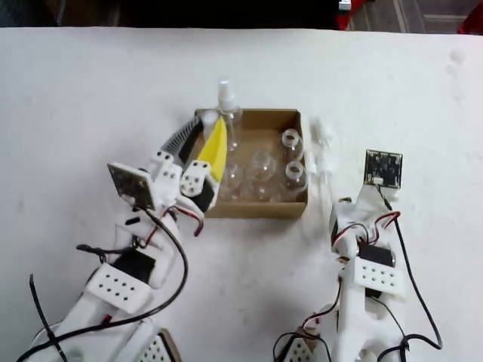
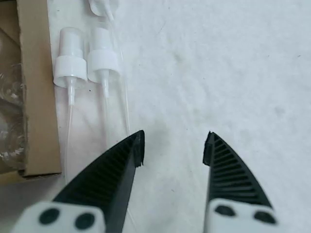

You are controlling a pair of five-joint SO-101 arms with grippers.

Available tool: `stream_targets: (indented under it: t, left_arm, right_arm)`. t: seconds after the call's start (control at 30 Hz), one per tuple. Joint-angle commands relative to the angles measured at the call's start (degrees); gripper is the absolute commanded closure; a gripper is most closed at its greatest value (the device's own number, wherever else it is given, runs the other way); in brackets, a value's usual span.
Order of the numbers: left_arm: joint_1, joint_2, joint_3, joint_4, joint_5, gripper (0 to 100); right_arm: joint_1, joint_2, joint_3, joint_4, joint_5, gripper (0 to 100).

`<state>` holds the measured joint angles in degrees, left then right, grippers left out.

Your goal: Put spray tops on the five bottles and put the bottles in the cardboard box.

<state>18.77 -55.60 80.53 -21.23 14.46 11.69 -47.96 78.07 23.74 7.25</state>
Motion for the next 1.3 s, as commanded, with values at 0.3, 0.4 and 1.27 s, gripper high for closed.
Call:
stream_targets:
  t: [0.3,0.4,1.27]
  left_arm:
    - [6.73,0.13,0.0,4.48,-5.98,98]
    - [6.73,0.04,2.02,4.31,-6.42,98]
    - [6.73,0.04,14.68,-15.03,-8.18,98]
  right_arm:
    - [-0.31,-1.01,-0.26,-1.01,0.88,81.8]
    - [-0.31,-1.01,-0.26,-1.01,0.88,81.8]
    - [-0.31,-1.01,-0.26,-1.01,0.88,81.8]
